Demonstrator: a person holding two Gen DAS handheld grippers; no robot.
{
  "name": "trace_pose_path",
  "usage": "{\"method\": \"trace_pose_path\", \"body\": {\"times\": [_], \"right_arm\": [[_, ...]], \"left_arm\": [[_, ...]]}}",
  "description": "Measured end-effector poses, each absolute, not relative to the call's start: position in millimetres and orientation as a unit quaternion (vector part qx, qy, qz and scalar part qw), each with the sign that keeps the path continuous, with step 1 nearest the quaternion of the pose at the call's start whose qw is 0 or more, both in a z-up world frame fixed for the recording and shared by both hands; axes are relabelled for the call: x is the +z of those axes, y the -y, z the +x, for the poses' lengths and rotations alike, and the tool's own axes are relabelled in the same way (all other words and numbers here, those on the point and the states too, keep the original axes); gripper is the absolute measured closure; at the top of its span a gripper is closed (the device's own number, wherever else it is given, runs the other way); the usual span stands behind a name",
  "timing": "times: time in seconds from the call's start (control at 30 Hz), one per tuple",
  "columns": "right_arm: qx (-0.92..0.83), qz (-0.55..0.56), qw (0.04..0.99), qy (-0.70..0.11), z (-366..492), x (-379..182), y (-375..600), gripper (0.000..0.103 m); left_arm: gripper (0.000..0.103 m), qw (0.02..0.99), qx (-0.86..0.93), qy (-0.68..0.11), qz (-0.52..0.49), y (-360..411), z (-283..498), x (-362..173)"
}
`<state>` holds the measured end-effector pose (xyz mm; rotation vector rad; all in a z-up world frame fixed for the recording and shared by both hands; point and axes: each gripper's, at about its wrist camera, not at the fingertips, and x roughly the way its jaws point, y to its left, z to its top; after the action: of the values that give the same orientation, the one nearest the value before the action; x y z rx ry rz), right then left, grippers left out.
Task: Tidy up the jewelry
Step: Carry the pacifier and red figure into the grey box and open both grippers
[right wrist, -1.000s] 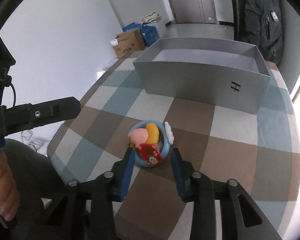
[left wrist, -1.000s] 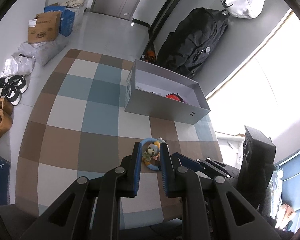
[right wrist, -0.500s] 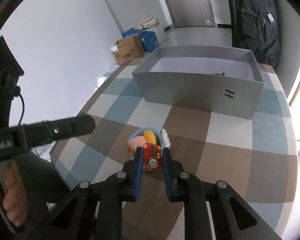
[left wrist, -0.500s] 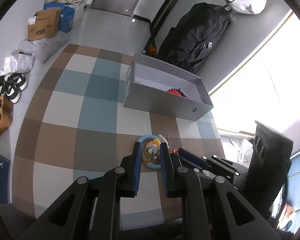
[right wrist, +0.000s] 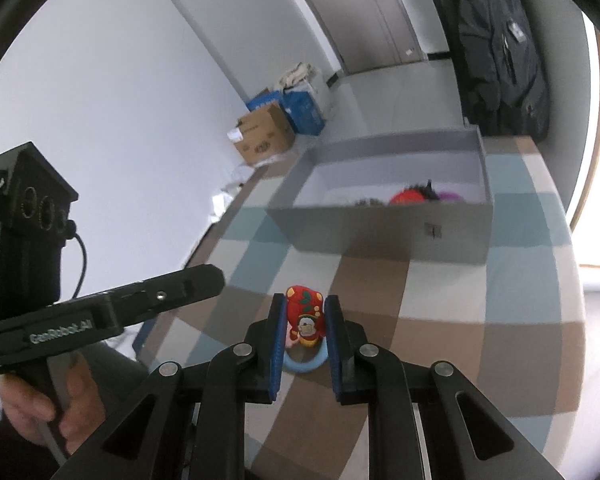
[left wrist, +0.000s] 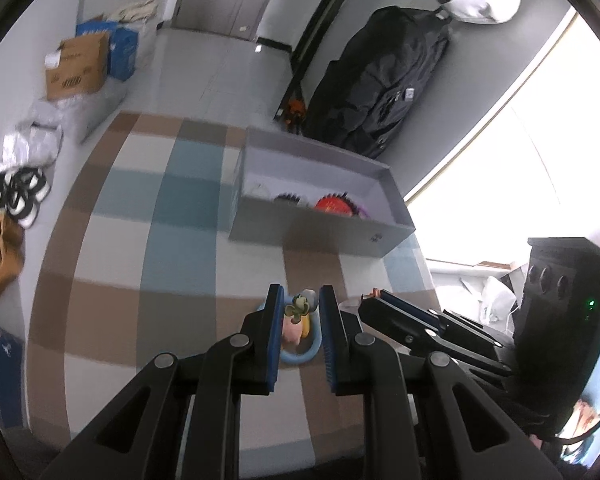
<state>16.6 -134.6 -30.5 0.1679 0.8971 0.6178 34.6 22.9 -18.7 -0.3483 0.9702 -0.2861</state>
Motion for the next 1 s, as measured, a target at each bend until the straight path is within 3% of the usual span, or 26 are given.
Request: {"method": "trace_pose_path", "body": {"times": [0.63,1.0], "right_arm": [[0.281,0.075,0.880,-0.375,66.6,25.9,148.9,0.085],[0.276,0.083,0.876,-0.387,102.9,11.0,150.7,0.085]], "left_arm": [[0.090,0.870,-0.168,-0.445,-0.132,-1.5,107.8,0.8],[0.090,0.860,-0.177,-0.456,-0.144,-0.4,138.6,-18.1]]}}
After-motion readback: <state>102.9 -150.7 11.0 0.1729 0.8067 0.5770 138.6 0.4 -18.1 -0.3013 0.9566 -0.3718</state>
